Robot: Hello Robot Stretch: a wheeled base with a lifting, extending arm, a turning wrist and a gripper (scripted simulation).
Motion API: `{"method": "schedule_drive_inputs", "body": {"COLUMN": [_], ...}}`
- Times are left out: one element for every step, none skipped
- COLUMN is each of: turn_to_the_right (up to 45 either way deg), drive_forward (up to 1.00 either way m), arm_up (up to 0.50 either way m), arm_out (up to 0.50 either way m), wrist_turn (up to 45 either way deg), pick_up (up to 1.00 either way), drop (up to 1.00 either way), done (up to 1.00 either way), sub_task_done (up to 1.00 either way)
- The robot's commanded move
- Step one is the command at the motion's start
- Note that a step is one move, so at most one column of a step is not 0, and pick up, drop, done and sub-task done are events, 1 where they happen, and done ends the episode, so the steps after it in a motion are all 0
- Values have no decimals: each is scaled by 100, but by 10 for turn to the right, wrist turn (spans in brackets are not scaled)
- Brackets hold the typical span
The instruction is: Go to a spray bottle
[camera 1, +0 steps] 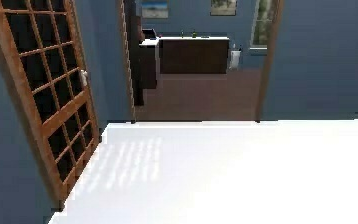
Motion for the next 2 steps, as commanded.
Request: {"method": "schedule_drive_inputs", "body": {"turn_to_the_right": [0,0], "drive_forward": [100,100], "arm_up": [0,0], "arm_out": [0,0], "wrist_turn": [0,0], "pick_up": [0,0], "drop": [0,0], "done": [0,0], "sub_task_done": [0,0]}}
